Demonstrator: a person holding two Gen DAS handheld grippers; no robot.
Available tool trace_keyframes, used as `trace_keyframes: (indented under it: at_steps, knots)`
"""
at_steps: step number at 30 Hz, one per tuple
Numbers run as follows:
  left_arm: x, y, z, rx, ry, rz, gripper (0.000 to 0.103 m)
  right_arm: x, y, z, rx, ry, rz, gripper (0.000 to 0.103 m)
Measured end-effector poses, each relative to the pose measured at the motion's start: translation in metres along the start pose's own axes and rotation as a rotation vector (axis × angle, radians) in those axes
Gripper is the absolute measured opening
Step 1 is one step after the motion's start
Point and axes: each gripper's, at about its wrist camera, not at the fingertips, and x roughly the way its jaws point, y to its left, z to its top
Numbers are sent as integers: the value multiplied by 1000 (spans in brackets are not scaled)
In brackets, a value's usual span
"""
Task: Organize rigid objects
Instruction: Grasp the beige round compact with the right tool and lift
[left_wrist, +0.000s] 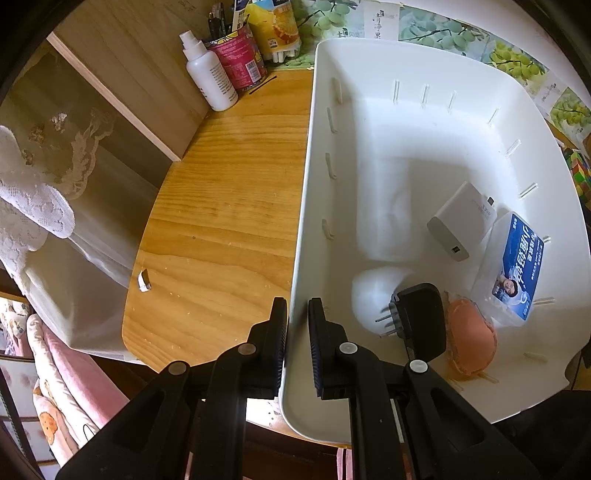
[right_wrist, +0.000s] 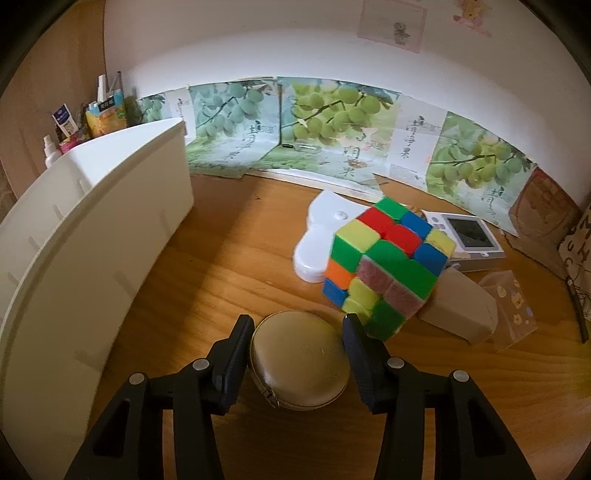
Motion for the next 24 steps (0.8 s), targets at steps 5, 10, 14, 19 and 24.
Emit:
trace_keyframes:
  at_steps: [5, 10, 14, 19, 24]
  knots:
    - [2, -4, 2, 38, 24, 20, 13, -7, 10, 3, -22, -7, 1, 49]
    - [2, -4, 1, 56, 29, 12, 12, -20, 17, 7, -34, -29, -4, 49]
    - [2, -3, 2, 63, 35, 6, 11, -33, 25, 10, -51, -49, -5, 48]
    - [2, -5, 3, 84, 39, 9, 11, -47, 35, 10, -59, -65, -11, 45]
    - [2, -4, 3, 100, 44, -4, 10, -63, 47, 10, -64, -80, -6, 23]
